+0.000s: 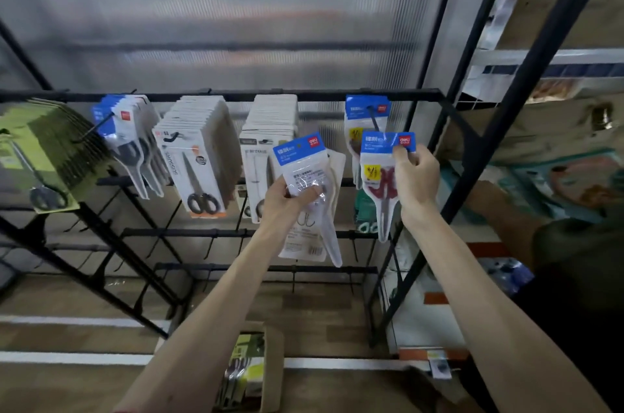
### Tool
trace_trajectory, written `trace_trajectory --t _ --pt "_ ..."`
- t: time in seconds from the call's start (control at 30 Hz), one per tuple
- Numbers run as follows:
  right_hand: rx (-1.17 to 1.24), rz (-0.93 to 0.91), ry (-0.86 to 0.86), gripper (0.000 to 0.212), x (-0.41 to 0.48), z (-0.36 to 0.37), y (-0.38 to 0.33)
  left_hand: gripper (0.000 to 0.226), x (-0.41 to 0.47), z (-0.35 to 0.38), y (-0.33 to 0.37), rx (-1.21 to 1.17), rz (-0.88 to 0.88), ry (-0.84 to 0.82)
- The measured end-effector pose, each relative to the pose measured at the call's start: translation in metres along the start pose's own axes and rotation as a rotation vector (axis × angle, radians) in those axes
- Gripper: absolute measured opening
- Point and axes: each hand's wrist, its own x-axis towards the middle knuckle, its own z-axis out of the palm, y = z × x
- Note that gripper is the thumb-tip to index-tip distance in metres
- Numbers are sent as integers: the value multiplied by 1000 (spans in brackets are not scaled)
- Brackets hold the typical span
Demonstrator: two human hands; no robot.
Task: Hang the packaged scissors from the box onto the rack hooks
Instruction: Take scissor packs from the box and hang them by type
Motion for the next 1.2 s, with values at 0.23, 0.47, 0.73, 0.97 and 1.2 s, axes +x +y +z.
trace_trajectory --t 0.23,0.47,0.73,0.97,1.2 --pt "7 -27 -71 17 4 -7 -3 31 0 17 -6 21 10 -7" --pt "-77 -65 -126 16 4 -9 -4 23 -4 27 -2 37 43 -7" --pt "-39 -46 -125 23 7 -10 -9 27 -6 26 -1 36 27 27" --pt "-68 -48 -110 24 7 -11 -2 24 -6 27 5 4 26 42" --pt "-131 -96 -131 22 8 -11 3 28 -3 29 0 9 12 52"
